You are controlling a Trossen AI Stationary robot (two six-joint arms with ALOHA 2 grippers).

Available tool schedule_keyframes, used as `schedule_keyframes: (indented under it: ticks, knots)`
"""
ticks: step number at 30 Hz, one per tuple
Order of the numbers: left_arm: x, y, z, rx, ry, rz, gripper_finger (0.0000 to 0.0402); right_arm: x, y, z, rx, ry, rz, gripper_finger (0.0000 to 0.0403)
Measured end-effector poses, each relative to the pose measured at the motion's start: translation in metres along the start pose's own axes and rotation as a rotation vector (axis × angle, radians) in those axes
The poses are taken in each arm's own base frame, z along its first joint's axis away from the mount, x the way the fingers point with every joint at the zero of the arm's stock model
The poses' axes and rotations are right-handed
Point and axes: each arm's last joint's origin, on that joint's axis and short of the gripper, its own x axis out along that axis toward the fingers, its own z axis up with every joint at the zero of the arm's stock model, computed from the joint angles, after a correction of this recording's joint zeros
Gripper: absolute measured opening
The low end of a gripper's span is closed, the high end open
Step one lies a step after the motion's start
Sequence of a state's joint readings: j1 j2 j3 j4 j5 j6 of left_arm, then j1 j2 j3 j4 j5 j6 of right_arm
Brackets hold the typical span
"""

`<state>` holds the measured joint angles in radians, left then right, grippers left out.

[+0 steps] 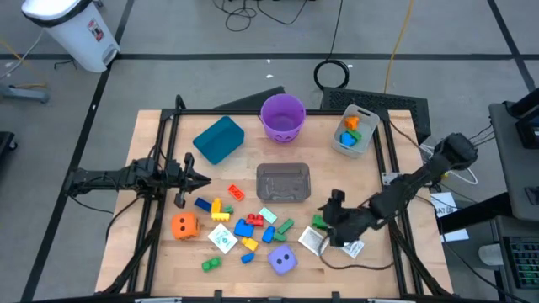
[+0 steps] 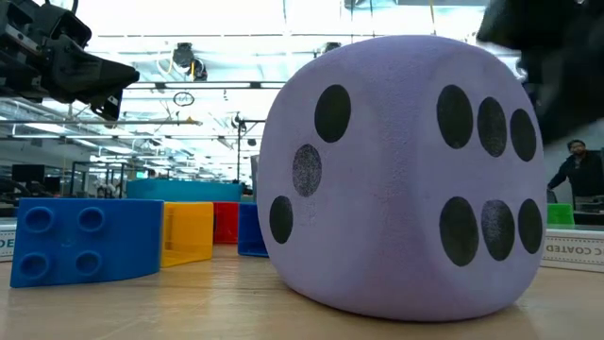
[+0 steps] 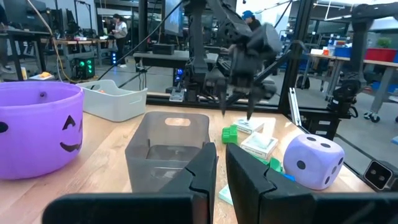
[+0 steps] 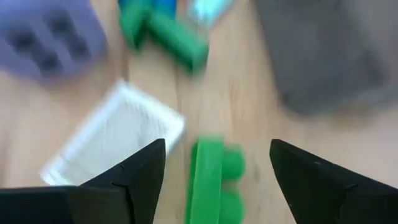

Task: Pick & Place Toys
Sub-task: Put the right green game piece into the white bin

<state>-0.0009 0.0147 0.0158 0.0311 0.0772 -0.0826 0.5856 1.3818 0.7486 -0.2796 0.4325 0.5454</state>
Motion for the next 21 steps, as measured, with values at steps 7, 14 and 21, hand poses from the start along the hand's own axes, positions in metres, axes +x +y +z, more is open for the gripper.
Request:
schedule_keyframes:
  ticks: [7,14,21]
  knots:
    - [0.0,0.0,0.0,0.0,0.0,0.0,0.0042,0.029,-0.009,-0.013,0.054,0.19,0.013,0.0263]
    - [0.0,0.0,0.0,0.0,-0.001,0.0,0.0042,0.043,-0.018,-0.017,0.077,0.238,-0.022,0.0263]
    - [0.0,0.0,0.0,0.0,-0.002,0.0,0.0042,0.044,-0.021,-0.016,0.067,0.231,-0.03,0.0243]
